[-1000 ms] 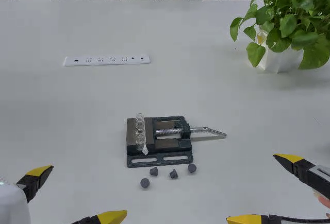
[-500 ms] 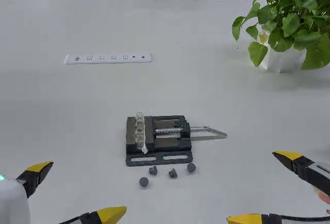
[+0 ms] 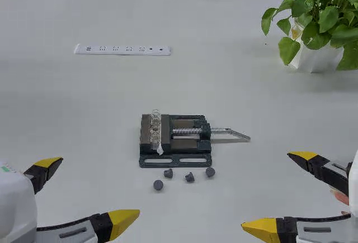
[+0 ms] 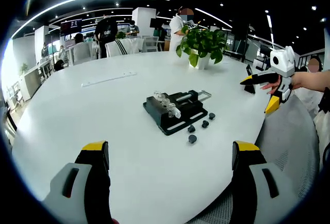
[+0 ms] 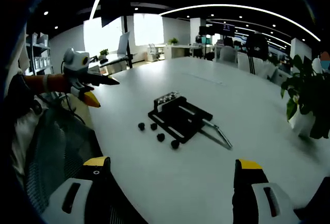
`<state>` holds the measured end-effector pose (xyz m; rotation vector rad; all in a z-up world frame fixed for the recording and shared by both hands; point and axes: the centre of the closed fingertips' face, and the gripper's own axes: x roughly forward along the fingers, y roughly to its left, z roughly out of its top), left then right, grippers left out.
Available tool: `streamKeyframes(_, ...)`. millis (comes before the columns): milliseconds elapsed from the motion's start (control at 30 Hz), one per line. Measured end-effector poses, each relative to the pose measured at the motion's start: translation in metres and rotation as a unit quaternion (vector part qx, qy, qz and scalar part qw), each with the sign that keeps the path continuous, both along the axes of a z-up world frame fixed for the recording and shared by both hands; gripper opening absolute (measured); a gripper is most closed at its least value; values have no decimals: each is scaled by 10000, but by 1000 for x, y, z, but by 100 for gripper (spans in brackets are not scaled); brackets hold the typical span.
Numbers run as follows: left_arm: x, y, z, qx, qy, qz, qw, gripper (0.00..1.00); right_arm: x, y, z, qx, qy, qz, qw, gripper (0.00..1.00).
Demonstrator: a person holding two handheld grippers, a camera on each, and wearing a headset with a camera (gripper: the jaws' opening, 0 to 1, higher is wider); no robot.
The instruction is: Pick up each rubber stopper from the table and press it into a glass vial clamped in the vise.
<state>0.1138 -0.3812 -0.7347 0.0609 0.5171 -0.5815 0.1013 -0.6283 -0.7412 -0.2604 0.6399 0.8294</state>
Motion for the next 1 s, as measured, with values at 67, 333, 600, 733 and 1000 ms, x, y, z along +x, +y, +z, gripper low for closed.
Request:
streamKeyframes(67,0,-1,0,-16,-10,-8,10000,99,1,6,0,-97,78,270,9996,93)
streamKeyframes(333,-2,-7,-6,-91,16,-117,9999,99,19,16,-6,-784,211,1045,9912,82)
streamKeyframes(600,-4,-10,-8,22,17,-295,9996,99,35,20,-30,-1366,616,1695,9741,72)
streamKeyframes(733,-3,-11,-8,53,8,-314,9995,99,41,25,-40,-1640,685,2013,9633,68)
streamKeyframes(1000,-5,-16,-10,71,36,-336,9994,99,47,37,-52,-1933,829,2496,9452,60)
